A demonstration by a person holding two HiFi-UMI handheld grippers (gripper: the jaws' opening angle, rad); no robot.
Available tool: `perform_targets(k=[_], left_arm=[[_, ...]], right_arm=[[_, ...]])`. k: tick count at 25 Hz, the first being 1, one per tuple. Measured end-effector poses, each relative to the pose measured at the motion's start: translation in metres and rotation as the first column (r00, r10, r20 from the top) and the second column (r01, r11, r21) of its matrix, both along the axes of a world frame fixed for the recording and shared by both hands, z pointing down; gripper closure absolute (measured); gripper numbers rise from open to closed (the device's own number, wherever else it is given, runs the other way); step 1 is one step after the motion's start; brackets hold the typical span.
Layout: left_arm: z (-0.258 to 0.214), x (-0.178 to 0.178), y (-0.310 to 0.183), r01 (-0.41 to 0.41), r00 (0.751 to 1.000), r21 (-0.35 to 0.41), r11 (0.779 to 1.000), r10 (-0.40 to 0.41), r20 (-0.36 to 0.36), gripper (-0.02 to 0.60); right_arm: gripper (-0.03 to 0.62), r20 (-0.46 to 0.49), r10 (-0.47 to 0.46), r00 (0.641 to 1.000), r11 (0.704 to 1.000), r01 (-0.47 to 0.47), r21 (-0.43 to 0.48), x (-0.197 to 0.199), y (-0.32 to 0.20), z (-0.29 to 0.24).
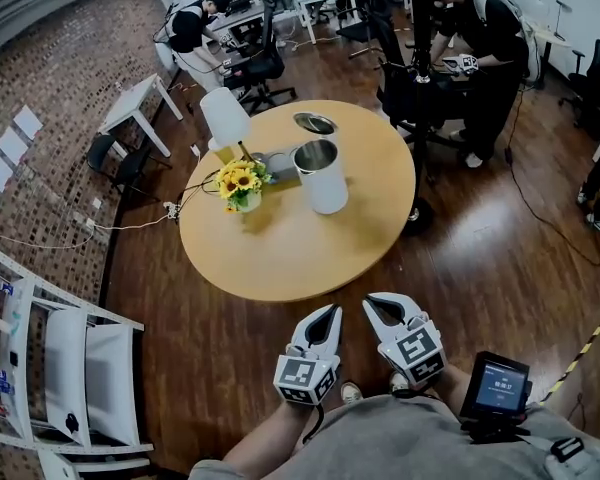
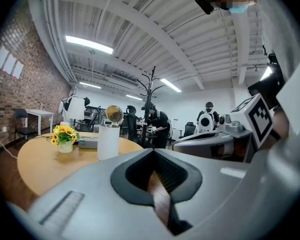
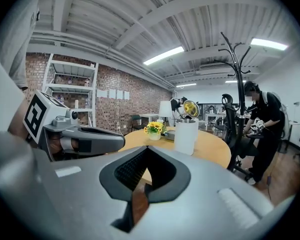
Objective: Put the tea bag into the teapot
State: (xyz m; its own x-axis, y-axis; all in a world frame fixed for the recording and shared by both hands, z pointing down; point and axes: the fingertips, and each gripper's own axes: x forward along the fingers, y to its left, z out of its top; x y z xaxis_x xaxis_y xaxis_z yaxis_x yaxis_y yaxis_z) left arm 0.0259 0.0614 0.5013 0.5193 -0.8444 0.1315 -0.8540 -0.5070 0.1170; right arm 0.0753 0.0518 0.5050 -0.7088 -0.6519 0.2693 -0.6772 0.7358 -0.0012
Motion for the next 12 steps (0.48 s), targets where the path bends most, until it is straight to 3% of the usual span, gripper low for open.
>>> perform_targets(k=[12], left_arm=[[-0.006, -0.013, 0.01, -0.034, 0.999, 0.019, 0.999, 0.035, -0.014, 0.58]], right_arm=[[0.588, -0.02, 0.026, 0.999, 0.999, -0.025, 0.036, -0.015, 0.015, -0.01]])
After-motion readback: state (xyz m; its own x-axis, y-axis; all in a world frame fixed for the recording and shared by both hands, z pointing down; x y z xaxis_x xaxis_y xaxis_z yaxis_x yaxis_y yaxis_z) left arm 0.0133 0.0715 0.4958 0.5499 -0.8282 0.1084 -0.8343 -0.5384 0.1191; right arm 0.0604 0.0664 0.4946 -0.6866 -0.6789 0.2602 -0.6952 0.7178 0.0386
